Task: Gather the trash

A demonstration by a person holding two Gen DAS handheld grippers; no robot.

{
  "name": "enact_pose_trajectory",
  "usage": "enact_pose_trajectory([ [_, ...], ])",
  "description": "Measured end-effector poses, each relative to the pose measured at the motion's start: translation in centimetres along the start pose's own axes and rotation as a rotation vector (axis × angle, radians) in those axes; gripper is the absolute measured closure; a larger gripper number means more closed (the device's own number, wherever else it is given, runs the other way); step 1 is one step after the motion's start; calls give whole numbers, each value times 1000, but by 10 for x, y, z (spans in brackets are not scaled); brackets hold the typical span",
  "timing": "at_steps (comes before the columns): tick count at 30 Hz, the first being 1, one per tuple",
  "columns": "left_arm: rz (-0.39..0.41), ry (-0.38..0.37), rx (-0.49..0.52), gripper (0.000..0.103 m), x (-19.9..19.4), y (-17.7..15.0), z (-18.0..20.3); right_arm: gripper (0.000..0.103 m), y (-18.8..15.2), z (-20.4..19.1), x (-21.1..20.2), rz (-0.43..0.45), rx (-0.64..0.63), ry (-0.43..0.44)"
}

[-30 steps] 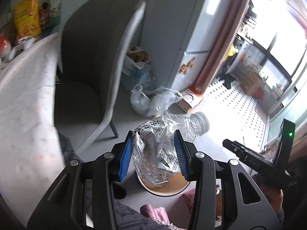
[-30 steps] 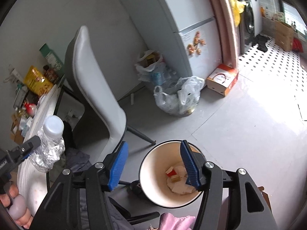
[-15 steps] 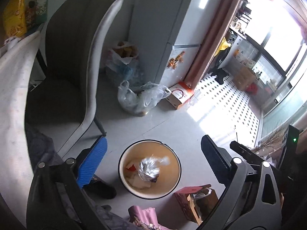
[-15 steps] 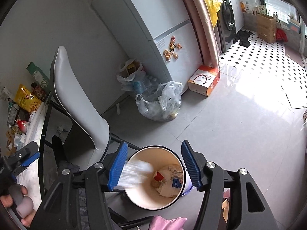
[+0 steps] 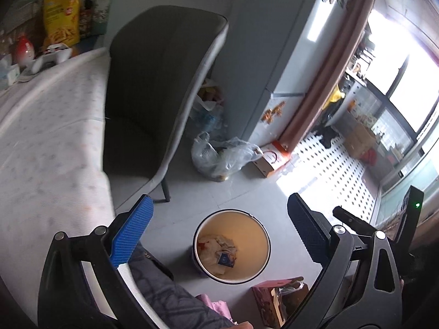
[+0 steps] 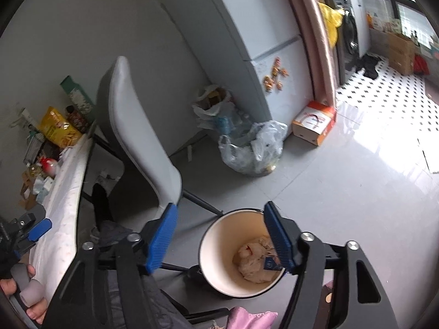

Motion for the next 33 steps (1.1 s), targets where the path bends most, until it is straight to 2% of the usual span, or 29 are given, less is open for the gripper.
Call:
enact_pose_trajectory([
  [4,33,23,-4,6,-18,6,-14,16,5,-27,-15,23,-51,-5],
  [10,102,28,-35,6,-51,19,-30,8,12,-60,-38,45,-108,-12],
  [21,230,66,-69,6,-128,29,-66,8,9,-129,-82,57,-242,-37],
  [33,276,129,-53,6,-191,14,-96,8,-15,-181,-127,66,-309,-23],
])
Point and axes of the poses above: each gripper's, at about its wrist camera, not at the fingertips, and x roughly the way its jaws point, z to its right, y to its top, the point moved 10 cm from there along x, roughly the way its jaws point, and after that the axes turned 3 degrees about y, right-handed, at the moved point
